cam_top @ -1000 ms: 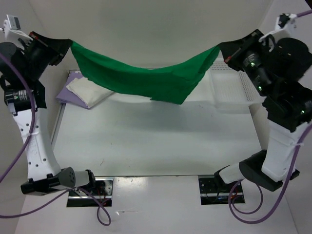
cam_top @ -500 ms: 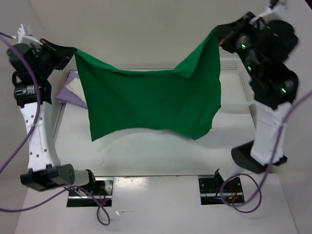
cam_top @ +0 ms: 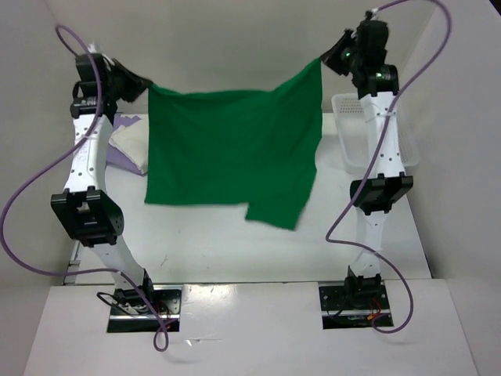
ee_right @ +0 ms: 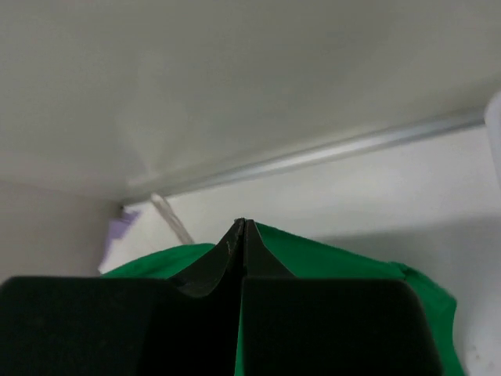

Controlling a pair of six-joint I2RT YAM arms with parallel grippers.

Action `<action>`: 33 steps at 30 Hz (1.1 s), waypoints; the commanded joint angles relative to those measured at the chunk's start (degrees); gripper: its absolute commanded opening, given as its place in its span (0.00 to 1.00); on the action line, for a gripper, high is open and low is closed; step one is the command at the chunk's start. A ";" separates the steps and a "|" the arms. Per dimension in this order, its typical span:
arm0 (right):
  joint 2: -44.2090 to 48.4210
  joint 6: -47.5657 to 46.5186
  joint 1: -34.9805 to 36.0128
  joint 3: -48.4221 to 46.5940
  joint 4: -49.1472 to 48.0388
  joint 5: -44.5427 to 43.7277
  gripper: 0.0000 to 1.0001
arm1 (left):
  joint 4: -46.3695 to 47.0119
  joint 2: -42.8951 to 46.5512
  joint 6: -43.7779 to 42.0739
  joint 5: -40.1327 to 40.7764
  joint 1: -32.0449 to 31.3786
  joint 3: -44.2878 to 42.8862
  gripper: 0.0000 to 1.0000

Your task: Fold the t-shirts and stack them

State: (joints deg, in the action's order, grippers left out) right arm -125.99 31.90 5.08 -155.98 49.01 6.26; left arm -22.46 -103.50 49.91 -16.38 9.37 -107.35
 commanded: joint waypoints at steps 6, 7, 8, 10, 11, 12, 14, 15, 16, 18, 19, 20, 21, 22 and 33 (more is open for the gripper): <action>13.67 9.06 -6.49 -7.14 -21.24 11.05 0.00 | 10.33 3.04 3.35 -1.37 2.50 -19.02 0.00; 14.19 8.45 -7.01 -7.14 -21.24 11.05 0.00 | 10.33 3.04 2.57 -0.68 2.50 -19.91 0.00; 14.98 8.44 -7.02 -6.01 -19.07 11.75 0.00 | 10.94 3.04 1.95 -0.67 2.50 -19.92 0.00; 16.13 5.82 -7.02 -0.94 -16.33 13.15 0.00 | 12.87 4.87 1.42 -0.67 2.50 -15.81 0.00; 18.13 4.76 -6.49 2.14 -13.62 13.16 0.00 | 14.71 5.85 1.42 -0.67 2.50 -9.08 0.00; 19.72 3.18 -5.36 5.91 -12.55 13.16 0.00 | 15.42 7.68 1.42 -0.67 2.50 -5.45 0.00; 24.37 -0.08 -4.73 23.64 -13.15 10.88 0.00 | 15.43 9.36 -0.07 -0.67 2.50 1.15 0.00; 30.48 -0.08 -4.73 31.01 -16.20 10.88 0.00 | 16.30 11.03 -1.21 -0.67 2.50 7.88 0.00; 33.42 -0.95 -4.73 44.49 -17.10 10.35 0.00 | 17.00 11.91 -1.74 -1.28 2.50 11.51 0.00; 39.65 -2.63 -4.73 60.26 -16.50 8.16 0.00 | 17.62 14.02 -2.44 -2.16 2.50 22.11 0.00; 41.34 -3.33 -4.73 65.32 -16.49 8.15 0.00 | 17.62 14.73 -2.97 -2.86 2.50 26.10 0.00; 42.92 -3.34 -4.21 70.15 -15.80 8.15 0.00 | 19.36 15.60 -2.98 -3.56 2.50 30.23 0.01; 46.33 -3.34 -4.20 79.25 -15.79 7.46 0.00 | 19.38 17.44 -4.46 -3.57 2.50 34.01 0.01; 48.02 -2.73 -4.20 83.43 -15.27 7.45 0.00 | 18.86 18.33 -5.43 -2.44 2.50 37.53 0.01; 60.07 2.20 -3.68 105.88 -3.94 13.32 0.00 | 10.07 28.26 -9.83 1.44 2.50 65.86 0.05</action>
State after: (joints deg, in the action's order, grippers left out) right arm -69.43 32.93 0.56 -51.48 41.76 16.12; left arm -11.68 -79.64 42.48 -15.73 11.60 -42.22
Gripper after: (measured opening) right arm 0.001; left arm 0.045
